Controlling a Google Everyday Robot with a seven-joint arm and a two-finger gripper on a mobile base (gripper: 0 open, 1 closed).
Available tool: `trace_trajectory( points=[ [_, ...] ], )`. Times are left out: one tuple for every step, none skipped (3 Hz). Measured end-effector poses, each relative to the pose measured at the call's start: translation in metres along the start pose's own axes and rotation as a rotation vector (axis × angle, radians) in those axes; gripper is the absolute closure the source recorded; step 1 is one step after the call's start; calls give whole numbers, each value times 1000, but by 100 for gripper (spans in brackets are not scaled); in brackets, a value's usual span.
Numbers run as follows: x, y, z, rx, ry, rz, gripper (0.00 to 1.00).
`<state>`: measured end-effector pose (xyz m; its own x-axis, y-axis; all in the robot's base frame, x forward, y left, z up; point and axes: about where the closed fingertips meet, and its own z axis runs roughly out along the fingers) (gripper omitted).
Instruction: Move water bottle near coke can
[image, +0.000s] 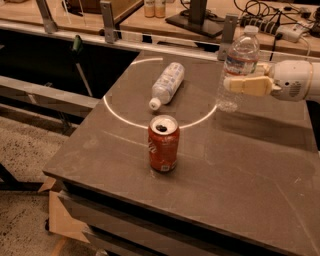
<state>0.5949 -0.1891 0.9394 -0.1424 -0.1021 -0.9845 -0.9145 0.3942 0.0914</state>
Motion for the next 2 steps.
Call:
trace_trajectory(
  points=[
    [1, 13, 0, -43, 15, -3, 100],
    [-6, 29, -6, -74, 40, -25, 100]
  ],
)
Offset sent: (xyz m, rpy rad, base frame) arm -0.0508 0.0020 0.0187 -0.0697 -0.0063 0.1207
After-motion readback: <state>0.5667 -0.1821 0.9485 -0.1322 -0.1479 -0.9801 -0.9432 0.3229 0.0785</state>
